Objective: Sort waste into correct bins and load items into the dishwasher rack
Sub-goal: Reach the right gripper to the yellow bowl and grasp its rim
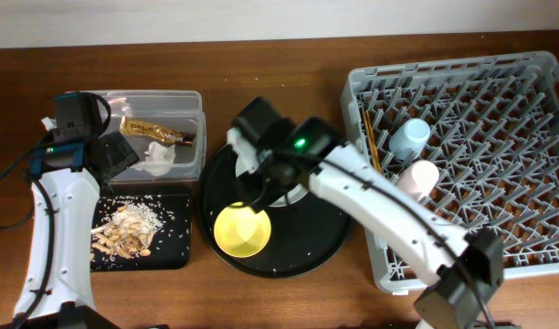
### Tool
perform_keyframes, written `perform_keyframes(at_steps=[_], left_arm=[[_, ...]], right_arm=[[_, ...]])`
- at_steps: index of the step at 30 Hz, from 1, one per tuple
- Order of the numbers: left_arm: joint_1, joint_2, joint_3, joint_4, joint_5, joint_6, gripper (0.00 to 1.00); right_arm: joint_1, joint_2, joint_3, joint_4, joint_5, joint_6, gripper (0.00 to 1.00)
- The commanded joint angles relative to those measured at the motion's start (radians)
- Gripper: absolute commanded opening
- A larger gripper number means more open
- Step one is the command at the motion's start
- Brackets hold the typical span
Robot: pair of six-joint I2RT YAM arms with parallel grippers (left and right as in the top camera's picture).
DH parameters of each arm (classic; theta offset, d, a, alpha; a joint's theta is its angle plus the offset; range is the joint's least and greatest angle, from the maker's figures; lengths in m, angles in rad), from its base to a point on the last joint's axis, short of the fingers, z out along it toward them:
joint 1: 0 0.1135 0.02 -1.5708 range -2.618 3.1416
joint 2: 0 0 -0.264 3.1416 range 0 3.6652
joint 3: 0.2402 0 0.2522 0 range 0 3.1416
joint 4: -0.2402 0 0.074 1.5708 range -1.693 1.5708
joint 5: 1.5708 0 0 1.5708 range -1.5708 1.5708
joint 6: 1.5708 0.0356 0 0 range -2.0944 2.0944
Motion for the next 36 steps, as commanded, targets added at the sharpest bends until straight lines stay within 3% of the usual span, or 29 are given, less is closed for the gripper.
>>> perform_keyframes(at_steps=[1, 11, 29, 36], left_arm=[[0.002, -0.015, 0.013, 0.002, -0.007, 0.008, 0.99], [0.002, -0.015, 0.013, 0.002, -0.007, 0.008, 0.99], [0.002, -0.015, 0.013, 0.002, -0.007, 0.008, 0.99], [0.002, -0.015, 0.013, 0.002, -0.007, 0.008, 0.99]], right_arm=[[0.081, 0.061, 0.013, 0.032, 0.041, 0.024, 0.5], [0.166, 0.248, 0.013, 0.064, 0.083, 0.023, 0.5], [0.262, 0.293, 0.002, 0.117, 0.066, 0.023, 0.5], [0.263, 0.293, -0.138, 0.263, 0.074, 0.023, 0.49]])
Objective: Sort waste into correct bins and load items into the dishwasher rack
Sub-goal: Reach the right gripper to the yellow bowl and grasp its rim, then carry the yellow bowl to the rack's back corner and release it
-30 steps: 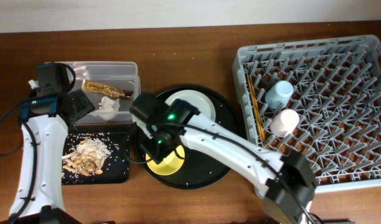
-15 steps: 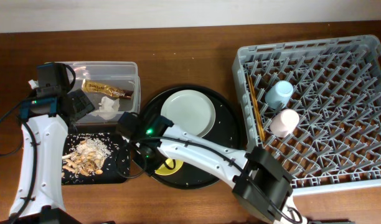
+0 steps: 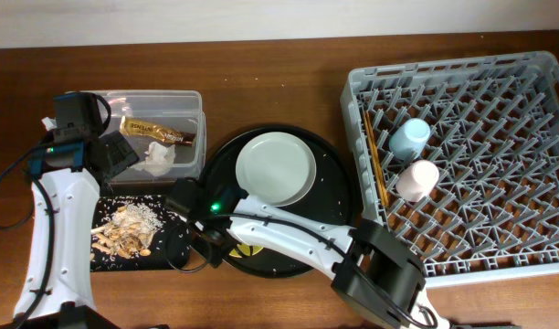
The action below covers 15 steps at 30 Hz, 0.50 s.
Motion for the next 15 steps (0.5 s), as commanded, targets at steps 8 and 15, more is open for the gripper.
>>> perform_keyframes(at_steps=[8, 15], left_arm=[[0.002, -0.015, 0.013, 0.002, -0.007, 0.008, 1.0], [0.002, -0.015, 0.013, 0.002, -0.007, 0.008, 0.99]], right_arm=[[-0.005, 0.012, -0.057, 0.023, 0.009, 0.008, 0.04], [-0.055, 0.011, 0.132, -0.205, -0.003, 0.009, 0.04]])
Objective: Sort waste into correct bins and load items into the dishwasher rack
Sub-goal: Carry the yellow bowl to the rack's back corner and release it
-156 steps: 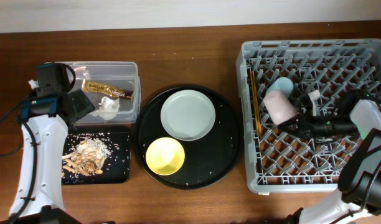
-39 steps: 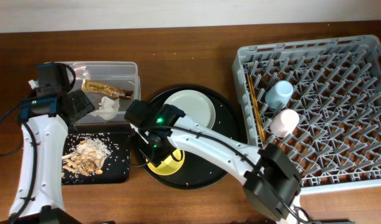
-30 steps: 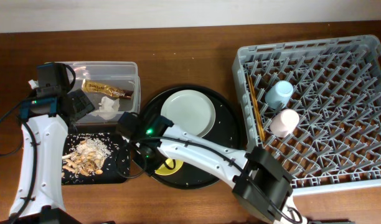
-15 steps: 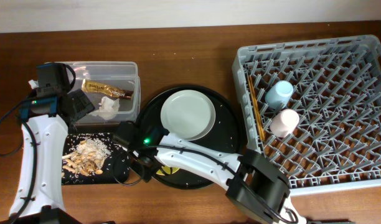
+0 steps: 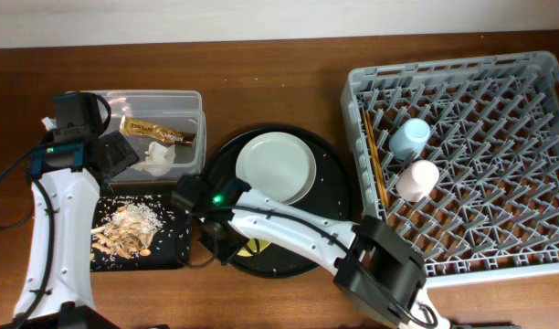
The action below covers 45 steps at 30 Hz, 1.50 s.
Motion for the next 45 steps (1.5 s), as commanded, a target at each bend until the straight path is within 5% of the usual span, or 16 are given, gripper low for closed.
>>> perform_keyframes(at_steps=[1, 7, 12, 20, 26, 34, 45], left_arm=[[0.002, -0.015, 0.013, 0.002, -0.007, 0.008, 0.99], [0.002, -0.015, 0.013, 0.002, -0.007, 0.008, 0.99], [0.002, -0.015, 0.013, 0.002, -0.007, 0.008, 0.99], [0.002, -0.015, 0.013, 0.002, -0.007, 0.008, 0.99], [0.002, -0.015, 0.013, 0.002, -0.007, 0.008, 1.0], [0.002, -0.015, 0.013, 0.002, -0.007, 0.008, 0.99], [0.002, -0.015, 0.013, 0.002, -0.007, 0.008, 0.99]], right_arm=[[-0.036, 0.006, 0.132, -0.108, -0.031, 0.008, 0.04], [-0.112, -0.027, 0.521, -0.355, -0.023, -0.167, 0.04], [-0.357, -0.082, 0.706, -0.396, -0.055, -0.249, 0.04], [-1.041, -0.035, 0.718, -0.33, -0.705, -0.53, 0.04], [-1.362, 0.112, 0.716, -0.334, -1.015, -0.602, 0.04], [-1.441, 0.312, 0.713, -0.41, -1.096, -0.637, 0.04], [-1.483, 0.317, 0.576, -0.42, -1.01, -0.663, 0.04]])
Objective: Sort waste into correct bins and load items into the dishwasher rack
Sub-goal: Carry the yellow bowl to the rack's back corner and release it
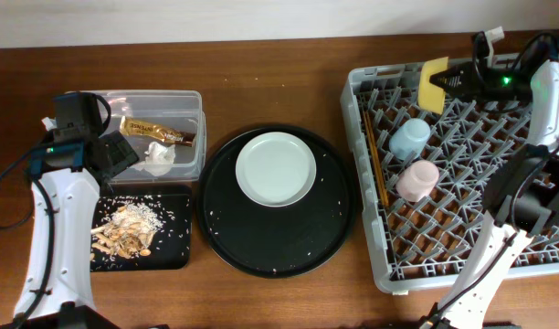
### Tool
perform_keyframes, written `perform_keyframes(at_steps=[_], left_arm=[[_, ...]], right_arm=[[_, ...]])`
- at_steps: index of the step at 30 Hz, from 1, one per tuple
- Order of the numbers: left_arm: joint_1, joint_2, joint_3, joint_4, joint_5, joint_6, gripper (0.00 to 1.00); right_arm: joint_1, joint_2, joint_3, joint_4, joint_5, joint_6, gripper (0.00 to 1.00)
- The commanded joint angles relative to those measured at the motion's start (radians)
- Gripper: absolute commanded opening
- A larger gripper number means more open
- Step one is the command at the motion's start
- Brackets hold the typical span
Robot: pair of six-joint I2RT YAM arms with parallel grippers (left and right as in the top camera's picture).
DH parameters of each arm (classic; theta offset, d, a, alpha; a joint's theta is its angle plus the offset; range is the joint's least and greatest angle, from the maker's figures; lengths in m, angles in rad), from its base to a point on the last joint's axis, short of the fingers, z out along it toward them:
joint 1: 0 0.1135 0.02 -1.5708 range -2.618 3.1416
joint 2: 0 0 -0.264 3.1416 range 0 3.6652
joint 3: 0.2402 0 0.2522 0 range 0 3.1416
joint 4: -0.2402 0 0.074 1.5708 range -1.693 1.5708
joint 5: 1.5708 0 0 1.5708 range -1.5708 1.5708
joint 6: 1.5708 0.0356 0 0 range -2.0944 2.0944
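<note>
My right gripper (451,82) is shut on a yellow bowl (434,84), held tipped on its side over the back left part of the grey dishwasher rack (535,228). A white plate (276,169) lies on the round black tray (225,242), which has scattered rice grains on it. In the rack lie a blue cup (409,139), a pink cup (416,180) and chopsticks (375,155). My left gripper (117,153) hovers between the clear bin (194,102) and the black food-scrap tray (174,256); its jaws are too dark to read.
The clear bin holds a brown wrapper (156,130) and a crumpled tissue (157,158). Food scraps and rice (126,228) are piled on the black rectangular tray. The rack fills the table's right side.
My right arm has gone from the round tray's lower left edge to the rack's back left. The yellow bowl has left the tray and is in that gripper. The left arm is unmoved.
The yellow bowl first sat on the round tray with my right gripper over it and the plate hidden under the arm. Then the arm lay low across the tray's left edge, covering the bowl, near the scrap tray. Now the bowl is held above the rack.
</note>
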Motion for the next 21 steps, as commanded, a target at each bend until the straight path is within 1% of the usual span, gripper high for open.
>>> perform_keyframes(at_steps=[1, 4, 8, 9, 10, 11, 12, 13, 16, 20, 21], left_arm=[[0.002, -0.015, 0.013, 0.002, -0.007, 0.008, 0.99], [0.002, -0.015, 0.013, 0.002, -0.007, 0.008, 0.99], [0.002, -0.015, 0.013, 0.002, -0.007, 0.008, 0.99], [0.002, -0.015, 0.013, 0.002, -0.007, 0.008, 0.99], [0.002, -0.015, 0.013, 0.002, -0.007, 0.008, 0.99], [0.002, -0.015, 0.013, 0.002, -0.007, 0.008, 0.99], [0.002, -0.015, 0.013, 0.002, -0.007, 0.008, 1.0], [0.002, -0.015, 0.013, 0.002, -0.007, 0.008, 0.99], [0.002, -0.015, 0.013, 0.002, -0.007, 0.008, 0.99], [0.002, -0.015, 0.013, 0.002, -0.007, 0.008, 0.99], [0.002, -0.015, 0.013, 0.002, -0.007, 0.008, 0.99]], right_arm=[[-0.041, 0.001, -0.059, 0.006, 0.027, -0.013, 0.04], [-0.087, -0.002, -0.056, -0.026, 0.027, -0.013, 0.04], [-0.142, -0.002, -0.056, -0.123, 0.027, -0.014, 0.04], [-0.151, -0.003, -0.056, -0.166, 0.027, -0.026, 0.04], [-0.157, -0.005, -0.056, -0.197, 0.029, -0.07, 0.05], [-0.163, -0.013, -0.056, -0.197, 0.086, -0.05, 0.08], [-0.163, -0.025, -0.056, -0.197, 0.145, -0.043, 0.13], [-0.164, -0.039, -0.056, -0.197, 0.182, -0.043, 0.15], [-0.189, -0.058, -0.056, -0.197, 0.193, -0.027, 0.16], [-0.252, -0.058, -0.056, -0.197, 0.294, 0.046, 0.17], [-0.266, -0.058, -0.056, -0.197, 0.305, 0.067, 0.2]])
